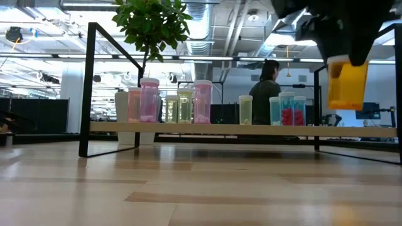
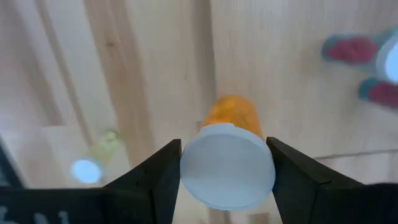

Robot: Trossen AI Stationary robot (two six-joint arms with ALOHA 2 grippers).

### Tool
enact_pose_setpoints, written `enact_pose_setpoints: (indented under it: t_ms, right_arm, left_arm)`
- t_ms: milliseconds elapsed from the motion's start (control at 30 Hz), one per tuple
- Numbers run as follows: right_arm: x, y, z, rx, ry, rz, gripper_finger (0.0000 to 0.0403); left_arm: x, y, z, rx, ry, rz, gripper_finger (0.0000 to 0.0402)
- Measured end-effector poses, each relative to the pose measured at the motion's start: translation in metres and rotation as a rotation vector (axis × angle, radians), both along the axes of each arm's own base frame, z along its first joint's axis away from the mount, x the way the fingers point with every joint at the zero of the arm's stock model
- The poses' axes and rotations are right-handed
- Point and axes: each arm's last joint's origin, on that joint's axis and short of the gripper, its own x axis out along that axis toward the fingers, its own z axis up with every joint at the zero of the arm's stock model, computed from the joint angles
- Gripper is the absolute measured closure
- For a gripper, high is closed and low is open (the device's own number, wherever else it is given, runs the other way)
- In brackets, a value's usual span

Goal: Pick and place medicine bottles onto shelf by color
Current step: Put the orange pill bottle on the shelf

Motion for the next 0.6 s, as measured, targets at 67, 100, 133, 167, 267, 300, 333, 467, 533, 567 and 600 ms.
enact_pose_setpoints:
  t_ms: [67,100,133,167,267,300,333,467,533,567,600]
  right_arm:
    - [0.003,-0.001,-0.005,-0.014,0.011,0.047,0.0182]
    - [0.005,-0.002,-0.007,-0.019,0.013,0.065,0.0181]
    - [0.007,-0.003,-0.009,-0.029,0.016,0.082,0.018]
    - [0.008,-0.004,-0.011,-0.036,0.017,0.096,0.0179]
    - [0.01,-0.009,-0.013,-0.05,0.013,0.128,0.0179]
    - [0.011,-0.011,-0.014,-0.052,0.013,0.132,0.0179]
    - [0.011,-0.013,-0.016,-0.053,0.018,0.135,0.018]
    - [0.013,-0.022,-0.017,-0.054,0.027,0.158,0.018]
    - [0.015,-0.026,-0.018,-0.05,0.016,0.172,0.0178]
    - [0.017,-0.028,-0.018,-0.048,0.008,0.173,0.0178]
    - [0.019,-0.031,-0.018,-0.045,-0.004,0.173,0.0178]
  left_arm:
    - [0.0,0.0,0.0,0.0,0.0,0.001,0.0257]
    - [0.0,0.0,0.0,0.0,0.0,0.001,0.0257]
    - [0.0,0.0,0.0,0.001,-0.001,0.002,0.0257]
    - [0.0,0.001,0.0,0.001,-0.001,0.004,0.0257]
    - [0.0,0.001,0.0,0.002,-0.002,0.007,0.0257]
    - [0.0,0.001,0.0,0.003,-0.002,0.008,0.0257]
    - [0.0,0.001,0.0,0.002,-0.003,0.008,0.0257]
    - [0.0,0.001,0.0,0.002,-0.003,0.009,0.0257]
    - [0.0,0.001,0.0,0.001,-0.003,0.01,0.0257]
    - [0.0,0.001,0.0,0.001,-0.003,0.01,0.0257]
    - [0.0,0.001,0.0,0.001,-0.003,0.01,0.0257]
